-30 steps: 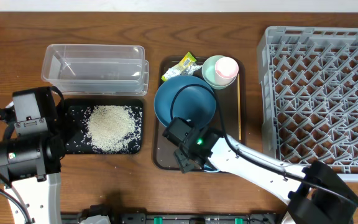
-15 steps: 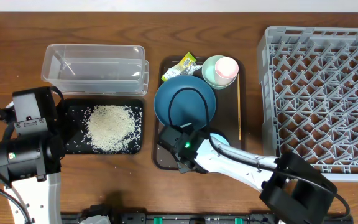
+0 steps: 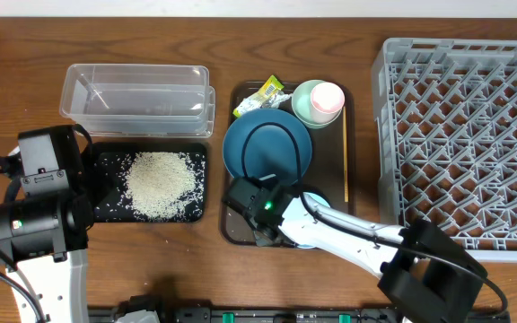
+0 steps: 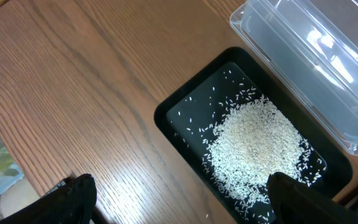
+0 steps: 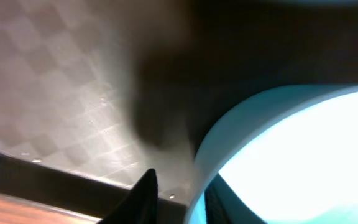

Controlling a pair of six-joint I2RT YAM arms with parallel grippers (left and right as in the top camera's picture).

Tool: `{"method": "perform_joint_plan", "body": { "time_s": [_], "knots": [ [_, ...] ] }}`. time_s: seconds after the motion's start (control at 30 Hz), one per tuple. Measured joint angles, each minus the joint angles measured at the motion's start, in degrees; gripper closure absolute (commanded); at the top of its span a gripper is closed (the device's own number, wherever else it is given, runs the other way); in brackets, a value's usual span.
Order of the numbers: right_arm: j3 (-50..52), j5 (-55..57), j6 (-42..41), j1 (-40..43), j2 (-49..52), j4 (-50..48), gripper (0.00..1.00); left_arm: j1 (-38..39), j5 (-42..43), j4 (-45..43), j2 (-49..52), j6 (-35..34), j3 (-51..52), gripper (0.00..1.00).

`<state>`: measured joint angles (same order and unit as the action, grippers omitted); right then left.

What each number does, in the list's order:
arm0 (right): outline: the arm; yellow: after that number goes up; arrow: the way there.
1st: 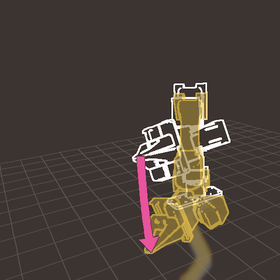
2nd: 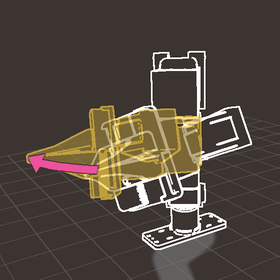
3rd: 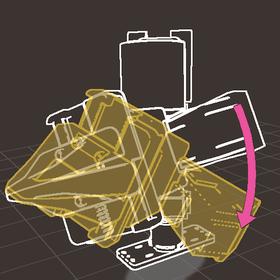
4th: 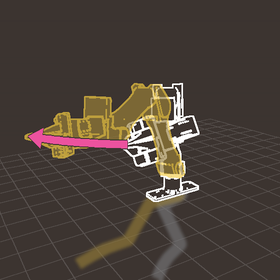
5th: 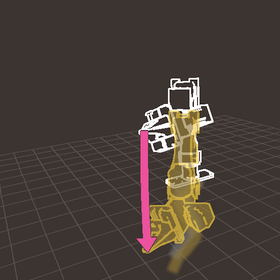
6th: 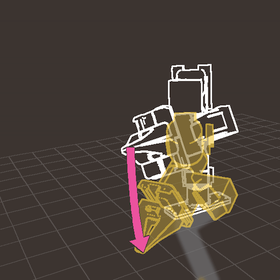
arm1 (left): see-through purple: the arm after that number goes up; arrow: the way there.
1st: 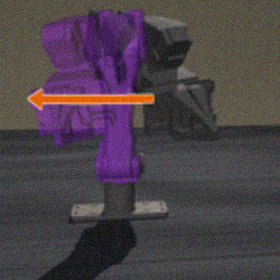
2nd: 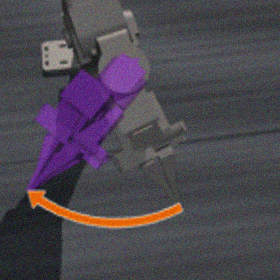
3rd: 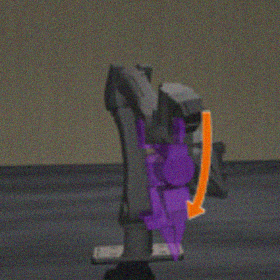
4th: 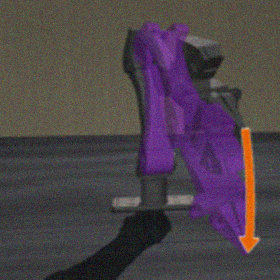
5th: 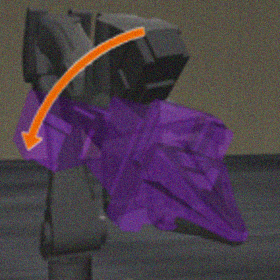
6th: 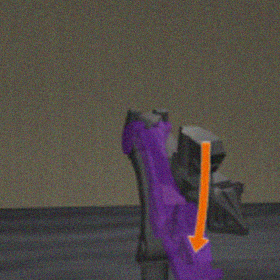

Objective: Sort waste into correct bins and load items into the dishwasher rack
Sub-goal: 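Lift the light-blue bowl with the right gripper over the dish rack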

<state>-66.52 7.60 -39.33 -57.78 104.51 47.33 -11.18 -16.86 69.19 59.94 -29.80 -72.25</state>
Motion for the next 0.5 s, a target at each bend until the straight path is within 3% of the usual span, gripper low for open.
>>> {"method": "perform_joint_plan", "body": {
  "time_s": [0.27, 0.5],
  "knots": [
    [-1.1, 0.0, -0.1, 0.0, 0.0, 0.9, 0.98, 0.0, 0.0, 0.0, 0.0, 0.0, 0.0, 0.10],
    [-1.2, 0.9, -0.1, 0.0, 0.0, 1.1, 0.99, 0.0, 0.0, 0.0, 0.0, 0.0, 0.0, 0.10]
  ]
}}
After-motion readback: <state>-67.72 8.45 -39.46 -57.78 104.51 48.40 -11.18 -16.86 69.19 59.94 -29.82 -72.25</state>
